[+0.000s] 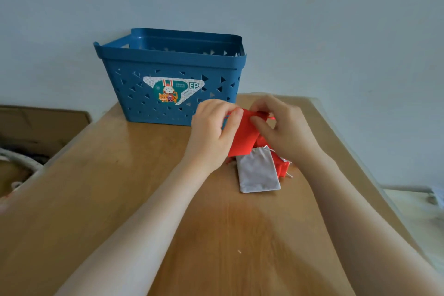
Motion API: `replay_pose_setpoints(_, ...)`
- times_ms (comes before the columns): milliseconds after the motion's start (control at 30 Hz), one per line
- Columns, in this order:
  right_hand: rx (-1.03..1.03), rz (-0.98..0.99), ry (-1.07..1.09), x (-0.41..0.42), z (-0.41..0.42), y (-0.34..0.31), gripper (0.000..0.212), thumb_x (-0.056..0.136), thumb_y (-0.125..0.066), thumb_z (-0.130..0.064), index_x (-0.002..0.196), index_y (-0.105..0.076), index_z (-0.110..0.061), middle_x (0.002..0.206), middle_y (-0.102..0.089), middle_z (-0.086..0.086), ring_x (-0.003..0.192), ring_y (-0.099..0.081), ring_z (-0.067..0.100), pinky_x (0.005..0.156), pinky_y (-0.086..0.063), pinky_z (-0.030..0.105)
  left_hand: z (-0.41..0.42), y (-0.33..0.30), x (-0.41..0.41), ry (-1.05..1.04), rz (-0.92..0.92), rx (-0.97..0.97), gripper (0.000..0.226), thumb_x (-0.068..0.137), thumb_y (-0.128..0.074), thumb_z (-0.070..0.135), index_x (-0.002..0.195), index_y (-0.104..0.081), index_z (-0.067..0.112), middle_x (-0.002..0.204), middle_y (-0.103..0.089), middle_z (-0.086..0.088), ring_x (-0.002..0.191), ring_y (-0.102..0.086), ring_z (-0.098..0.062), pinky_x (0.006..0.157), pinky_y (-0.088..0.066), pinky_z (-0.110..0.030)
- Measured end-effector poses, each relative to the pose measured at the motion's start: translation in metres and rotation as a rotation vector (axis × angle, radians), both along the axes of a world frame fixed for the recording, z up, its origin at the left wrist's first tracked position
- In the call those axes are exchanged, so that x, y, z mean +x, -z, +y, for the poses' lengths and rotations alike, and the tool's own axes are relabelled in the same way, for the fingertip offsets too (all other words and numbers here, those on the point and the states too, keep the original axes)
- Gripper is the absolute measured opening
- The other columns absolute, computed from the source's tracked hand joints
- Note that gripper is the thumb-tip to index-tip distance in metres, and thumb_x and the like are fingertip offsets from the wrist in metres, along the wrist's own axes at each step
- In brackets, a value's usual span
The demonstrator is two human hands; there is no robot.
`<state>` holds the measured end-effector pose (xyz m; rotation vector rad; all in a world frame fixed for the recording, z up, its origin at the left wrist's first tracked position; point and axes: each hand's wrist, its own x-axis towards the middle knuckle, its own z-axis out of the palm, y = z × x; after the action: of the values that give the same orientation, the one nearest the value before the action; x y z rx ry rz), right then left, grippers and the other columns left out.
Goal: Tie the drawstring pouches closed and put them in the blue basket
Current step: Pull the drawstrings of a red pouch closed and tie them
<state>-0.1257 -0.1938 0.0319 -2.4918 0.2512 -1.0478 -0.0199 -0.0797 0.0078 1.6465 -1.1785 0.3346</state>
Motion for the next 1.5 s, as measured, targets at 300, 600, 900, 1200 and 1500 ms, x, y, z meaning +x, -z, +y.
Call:
replay_pose_setpoints(300, 0.191, 0.191, -0.053, 0.015, 0.025, 0.034, 0.009, 0.089, -0.059, -0.01, 0.093, -0.054, -0.015, 0.077, -0.057, -0.011, 0.068, -0.053, 0.009, 0.066, -0.039, 0.012, 0.033, 0.02, 0.021, -0.098, -0.043, 0.251, 0.048, 0.092, -0.046, 0.041, 0.063, -0.053, 0.003, 0.081, -0.052, -0.002, 0.09, -0.046, -0.022, 0.077, -0.031, -0.024)
replay_pose_setpoints(600, -0.126, 0.41, 0.346, 0.004, 0.027, 0.031, 0.026, 0.098, -0.041, -0.029, 0.104, -0.061, -0.014, 0.088, -0.063, 0.006, 0.084, -0.055, 0.023, 0.063, -0.035, 0.031, 0.037, -0.002, 0.003, 0.064, 0.791, 0.062, 0.047, 0.09, -0.056, 0.034, 0.051, -0.04, 0.015, 0.059, -0.052, 0.004, 0.066, -0.044, -0.012, 0.063, -0.03, -0.027)
replay_pose_setpoints(900, 0.698, 0.055, 0.215, -0.012, 0.03, 0.028, 0.041, 0.093, -0.05, -0.028, 0.055, -0.048, -0.014, 0.051, -0.041, 0.0, 0.05, -0.037, 0.014, 0.049, -0.03, 0.022, 0.042, 0.002, 0.007, 0.34, 1.487, -0.328, 0.043, 0.093, -0.055, 0.027, 0.054, -0.043, 0.015, 0.082, -0.073, -0.003, 0.046, -0.05, -0.005, 0.041, -0.03, -0.014)
replay_pose_setpoints(1200, 1.403, -0.392, -0.177, 0.025, 0.055, 0.011, 0.05, 0.095, -0.048, -0.036, 0.05, -0.041, -0.016, 0.084, -0.072, 0.0, 0.079, -0.065, 0.012, 0.064, -0.048, 0.021, 0.042, -0.004, 0.015, 0.415, 1.639, -0.426, 0.031, 0.095, -0.047, 0.024, 0.066, -0.048, 0.014, 0.064, -0.064, 0.001, 0.047, -0.056, -0.006, 0.043, -0.035, -0.015)
replay_pose_setpoints(1500, 1.783, -0.563, -0.469, 0.024, 0.034, 0.035, 0.044, 0.098, -0.041, -0.032, 0.057, -0.049, -0.017, 0.06, -0.057, -0.003, 0.063, -0.063, 0.014, 0.065, -0.053, 0.025, 0.037, 0.01, 0.023, 0.393, 1.627, -0.35, 0.032, 0.096, -0.04, 0.022, 0.065, -0.042, 0.017, 0.058, -0.055, 0.003, 0.045, -0.043, -0.008, 0.046, -0.033, -0.018)
